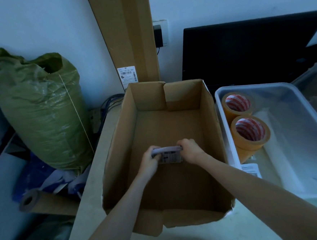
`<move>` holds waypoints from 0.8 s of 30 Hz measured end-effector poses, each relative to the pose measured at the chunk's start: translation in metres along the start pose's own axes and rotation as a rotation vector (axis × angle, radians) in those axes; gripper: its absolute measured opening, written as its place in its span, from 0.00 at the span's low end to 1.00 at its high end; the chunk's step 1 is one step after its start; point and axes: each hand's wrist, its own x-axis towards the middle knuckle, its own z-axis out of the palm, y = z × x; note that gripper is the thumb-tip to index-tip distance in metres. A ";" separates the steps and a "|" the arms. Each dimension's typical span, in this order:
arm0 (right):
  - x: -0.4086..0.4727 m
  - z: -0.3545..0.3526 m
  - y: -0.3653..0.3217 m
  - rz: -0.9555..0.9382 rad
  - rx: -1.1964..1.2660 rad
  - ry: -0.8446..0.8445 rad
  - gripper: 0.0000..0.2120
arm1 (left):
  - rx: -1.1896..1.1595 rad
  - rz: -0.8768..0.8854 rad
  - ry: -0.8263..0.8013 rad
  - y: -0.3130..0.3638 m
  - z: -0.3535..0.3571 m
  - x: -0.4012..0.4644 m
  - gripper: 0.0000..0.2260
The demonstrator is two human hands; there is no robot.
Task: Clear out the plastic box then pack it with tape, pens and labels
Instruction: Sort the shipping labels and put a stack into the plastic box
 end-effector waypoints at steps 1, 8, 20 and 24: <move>0.000 0.000 0.000 -0.001 0.010 -0.001 0.12 | -0.044 -0.024 0.007 -0.001 -0.001 0.000 0.12; -0.004 0.002 -0.002 0.000 0.006 -0.104 0.10 | -0.159 -0.186 -0.051 -0.001 0.007 0.001 0.15; -0.089 -0.076 0.002 -0.050 0.505 0.141 0.06 | -0.437 0.073 -0.039 0.081 0.006 -0.052 0.10; -0.136 -0.106 0.031 -0.079 0.643 0.085 0.06 | -0.315 0.189 -0.032 0.114 0.038 -0.084 0.09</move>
